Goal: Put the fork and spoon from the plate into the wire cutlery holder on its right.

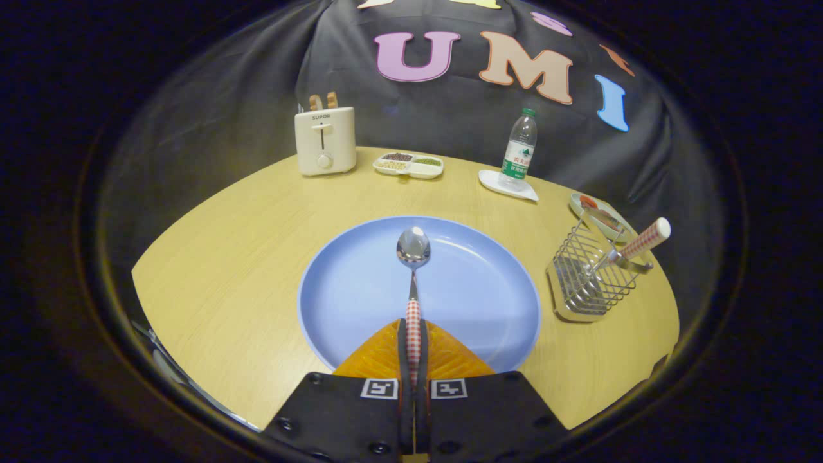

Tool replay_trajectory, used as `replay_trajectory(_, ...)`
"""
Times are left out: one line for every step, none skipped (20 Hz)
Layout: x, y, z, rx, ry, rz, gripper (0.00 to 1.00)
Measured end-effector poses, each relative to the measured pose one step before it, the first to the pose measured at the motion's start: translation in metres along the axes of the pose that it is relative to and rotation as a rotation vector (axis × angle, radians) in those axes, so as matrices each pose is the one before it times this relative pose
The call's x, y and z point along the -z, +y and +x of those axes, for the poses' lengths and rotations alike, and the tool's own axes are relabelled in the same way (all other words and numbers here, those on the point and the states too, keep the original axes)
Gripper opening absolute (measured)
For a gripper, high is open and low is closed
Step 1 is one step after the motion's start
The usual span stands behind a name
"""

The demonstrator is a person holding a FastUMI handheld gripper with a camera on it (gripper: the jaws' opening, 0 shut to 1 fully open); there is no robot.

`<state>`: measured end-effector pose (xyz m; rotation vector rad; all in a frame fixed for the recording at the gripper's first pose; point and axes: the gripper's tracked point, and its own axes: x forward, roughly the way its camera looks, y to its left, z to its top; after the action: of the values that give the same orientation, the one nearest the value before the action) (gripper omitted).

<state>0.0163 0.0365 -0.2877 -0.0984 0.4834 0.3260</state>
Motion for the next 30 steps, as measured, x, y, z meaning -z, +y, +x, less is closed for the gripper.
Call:
replay_trajectory(-0.00101, 0.00171, -0.0005, 0.00006, 0.00482, 0.00717, 0.05)
replay_trajectory(-0.00136, 0.00161, -0.00209, -0.00066, 0.00089, 0.00075, 0.05)
replay_trajectory(-0.00229, -0.00023, -0.00225, 0.00626, 0.00025, -0.00271, 0.05)
replay_trajectory(-0.00459, -0.00056, -0.00266, 0.00545, -0.00385, -0.00416, 0.05)
replay_trajectory(-0.004, 0.00003, -0.00259, 0.00525, -0.00275, -0.00406, 0.05)
replay_trajectory(-0.00516, -0.0006, -0.0024, 0.00648, -0.0012, -0.00492, 0.05)
replay_trajectory(-0.00485, -0.00122, -0.00351, 0.00719, 0.00106, -0.00715, 0.04)
replay_trajectory(-0.00539, -0.00072, -0.00325, 0.00919, 0.00504, -0.00842, 0.05)
replay_trajectory(-0.00544, -0.00275, -0.00361, 0.01282, 0.00727, -0.00973, 0.05)
replay_trajectory(-0.00549, -0.00437, -0.00473, 0.01915, 0.01391, -0.00667, 0.05)
replay_trajectory(-0.00525, -0.00366, -0.00589, 0.01748, 0.01203, -0.00188, 0.05)
replay_trajectory(-0.00633, -0.00407, -0.00519, 0.02054, 0.01802, 0.00642, 0.05)
replay_trajectory(-0.0065, -0.00281, -0.00595, 0.01591, 0.01633, 0.01059, 0.05)
replay_trajectory(-0.00648, -0.00366, -0.00646, 0.01671, 0.01599, 0.01119, 0.05)
replay_trajectory(-0.00633, -0.00431, -0.00634, 0.01601, 0.01703, 0.00725, 0.05)
replay_trajectory(-0.00491, -0.00648, -0.0065, 0.02148, 0.02483, 0.00645, 0.05)
replay_trajectory(-0.00372, -0.00583, -0.00566, 0.01953, 0.03251, 0.00801, 0.05)
replay_trajectory(-0.00307, -0.00582, -0.00541, 0.0158, 0.02623, 0.01046, 0.05)
replay_trajectory(-0.00447, -0.007, -0.0057, 0.01304, 0.02483, 0.01588, 0.05)
replay_trajectory(-0.00395, -0.00755, -0.00604, 0.01201, 0.02679, 0.02023, 0.05)
replay_trajectory(-0.00334, -0.00588, -0.00436, 0.00981, 0.02619, 0.02145, 0.05)
replay_trajectory(-0.0047, -0.009, -0.00484, 0.01659, 0.02737, 0.01926, 0.05)
replay_trajectory(-0.00179, -0.01064, -0.00305, 0.01981, 0.0323, 0.01978, 0.05)
replay_trajectory(-0.00108, -0.01054, -0.00309, 0.01858, 0.03997, 0.02101, 0.05)
replay_trajectory(-0.00088, -0.00803, -0.00152, 0.01373, 0.04372, 0.027, 0.05)
replay_trajectory(-0.00165, -0.00804, -0.00312, 0.00865, 0.03971, 0.03263, 0.05)
replay_trajectory(-0.00205, -0.0062, -0.002, 0.00569, 0.03826, 0.03565, 0.05)
replay_trajectory(-0.00324, -0.00759, -0.00231, 0.00964, 0.03707, 0.03387, 0.05)
replay_trajectory(-0.00262, -0.00726, -0.00054, 0.01185, 0.03836, 0.02812, 0.05)
replay_trajectory(-0.00232, -0.00693, -0.00085, 0.01282, 0.04135, 0.02327, 0.05)
